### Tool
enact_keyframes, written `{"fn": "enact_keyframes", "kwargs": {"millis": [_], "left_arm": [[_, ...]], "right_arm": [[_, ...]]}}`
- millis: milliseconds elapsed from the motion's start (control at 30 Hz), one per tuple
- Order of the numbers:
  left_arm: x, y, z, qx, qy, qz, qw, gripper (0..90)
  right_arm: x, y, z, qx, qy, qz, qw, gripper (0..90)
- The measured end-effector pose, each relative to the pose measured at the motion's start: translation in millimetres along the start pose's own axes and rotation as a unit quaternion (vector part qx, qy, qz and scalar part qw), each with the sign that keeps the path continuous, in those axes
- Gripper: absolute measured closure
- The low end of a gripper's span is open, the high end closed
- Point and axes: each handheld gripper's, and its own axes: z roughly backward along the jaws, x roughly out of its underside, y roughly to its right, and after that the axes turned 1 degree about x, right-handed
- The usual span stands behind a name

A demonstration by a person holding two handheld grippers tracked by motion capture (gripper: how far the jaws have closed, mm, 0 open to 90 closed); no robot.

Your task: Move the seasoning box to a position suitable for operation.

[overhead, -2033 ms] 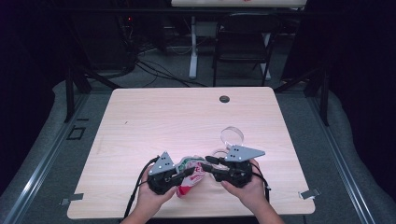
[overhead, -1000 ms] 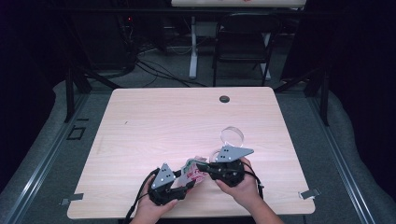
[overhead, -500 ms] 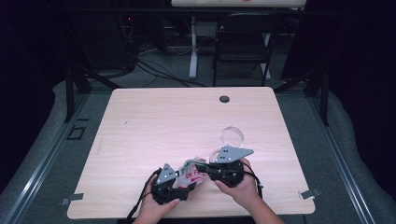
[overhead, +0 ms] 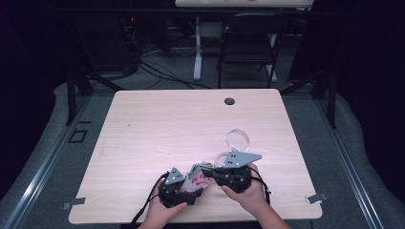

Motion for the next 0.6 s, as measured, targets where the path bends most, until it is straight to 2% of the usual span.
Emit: {"fn": "enact_keyframes", "kwargs": {"millis": [100, 133, 167, 433, 600], "left_arm": [[-1.5, -1.1, -1.7, 0.004, -0.014, 0.001, 0.9999, 24.4], [-1.4, -0.1, -2.8, 0.001, -0.010, 0.001, 0.9999, 24.2], [-2.0, 0.1, -2.7, -0.002, -0.014, -0.006, 0.9999, 24.2], [-2.6, 6.4, -5.6, -0.024, -0.023, -0.025, 0.9991, 24.2], [-2.9, 7.8, -6.2, -0.024, -0.028, -0.036, 0.9987, 20.9]], "right_arm": [[1.3, -0.2, 1.1, 0.001, 0.002, 0.000, 1.0000, 90.0], [1.9, -0.2, 1.3, 0.002, 0.003, -0.001, 1.0000, 90.0], [2.3, -0.2, 1.7, 0.003, 0.002, -0.002, 1.0000, 90.0], [3.7, -0.3, 2.2, 0.008, 0.000, -0.001, 1.0000, 90.0], [3.9, -0.8, 1.9, 0.009, 0.000, -0.001, 1.0000, 90.0]]}}
